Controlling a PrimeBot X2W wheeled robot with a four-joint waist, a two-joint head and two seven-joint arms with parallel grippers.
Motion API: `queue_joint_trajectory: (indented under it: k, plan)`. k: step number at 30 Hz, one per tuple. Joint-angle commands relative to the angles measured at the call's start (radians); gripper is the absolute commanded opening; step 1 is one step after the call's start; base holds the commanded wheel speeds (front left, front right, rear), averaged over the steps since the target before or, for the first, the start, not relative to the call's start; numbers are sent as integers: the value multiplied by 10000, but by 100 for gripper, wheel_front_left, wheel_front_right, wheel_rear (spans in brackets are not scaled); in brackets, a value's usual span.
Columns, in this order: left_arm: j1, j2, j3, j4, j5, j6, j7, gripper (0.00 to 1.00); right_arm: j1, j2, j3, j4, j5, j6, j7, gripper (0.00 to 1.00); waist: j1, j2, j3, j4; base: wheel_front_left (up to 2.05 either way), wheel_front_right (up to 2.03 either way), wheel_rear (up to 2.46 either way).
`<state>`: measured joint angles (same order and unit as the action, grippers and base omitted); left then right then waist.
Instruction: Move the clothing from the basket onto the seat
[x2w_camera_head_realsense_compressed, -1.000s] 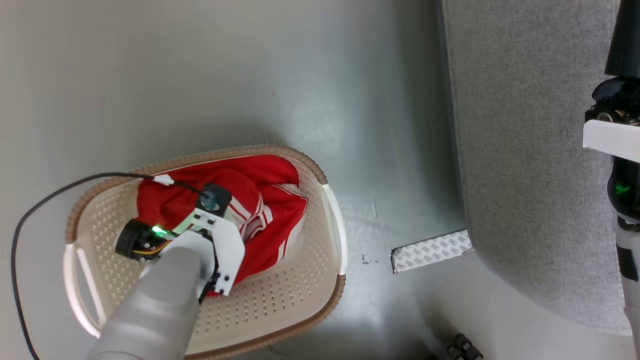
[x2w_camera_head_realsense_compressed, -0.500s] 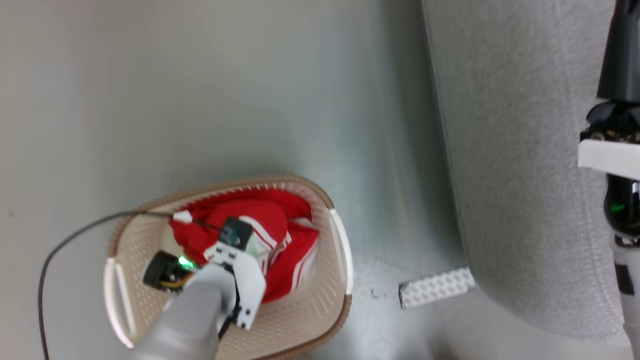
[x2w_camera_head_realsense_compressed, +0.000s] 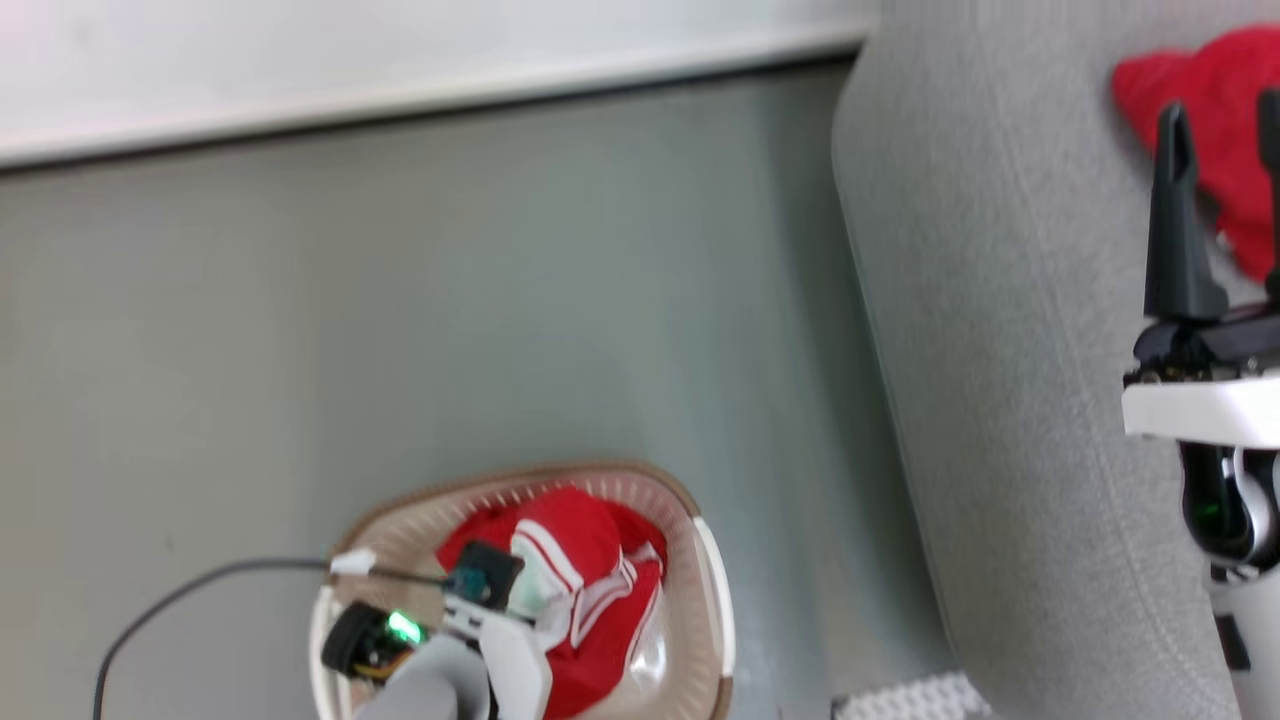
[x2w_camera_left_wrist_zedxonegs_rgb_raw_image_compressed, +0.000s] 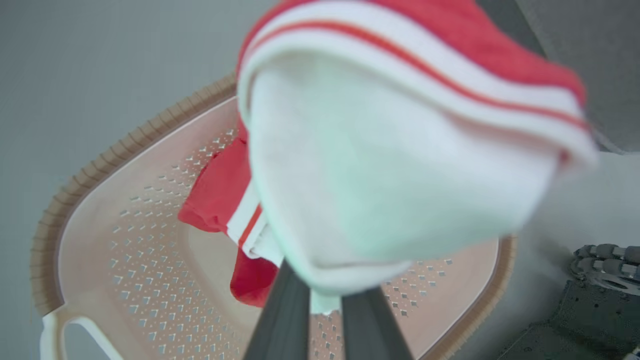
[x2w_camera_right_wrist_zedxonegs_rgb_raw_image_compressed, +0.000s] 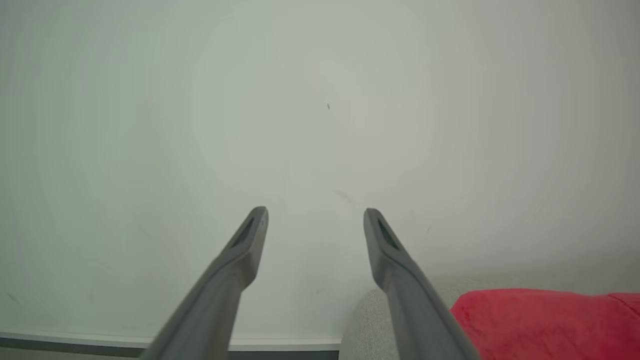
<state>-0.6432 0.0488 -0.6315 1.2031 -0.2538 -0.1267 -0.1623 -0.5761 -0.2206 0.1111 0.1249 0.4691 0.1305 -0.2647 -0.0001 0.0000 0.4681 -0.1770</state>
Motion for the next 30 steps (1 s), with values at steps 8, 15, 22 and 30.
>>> queue_joint_trajectory:
  k: [8,15,22,30]
  plan:
    - [1190,35,-888,-729,-1317,-44,-821,0,953,-232,-63,349,163,7,10,100,1,0,-2122,696,0,0,0]
    - [1421,150,-1329,-1299,-2055,-45,-1007,0,1484,-141,-70,541,264,7,10,100,1,0,-2840,976,0,0,0]
    - [1601,556,-1042,-2809,-2864,-33,-1024,0,2013,-131,-14,718,395,7,10,100,1,0,-3425,1165,0,0,0]
    - [1849,955,-425,-4666,-2700,-27,-1025,0,2537,-3,-7,880,487,7,10,100,1,0,-3999,1198,0,0,0]
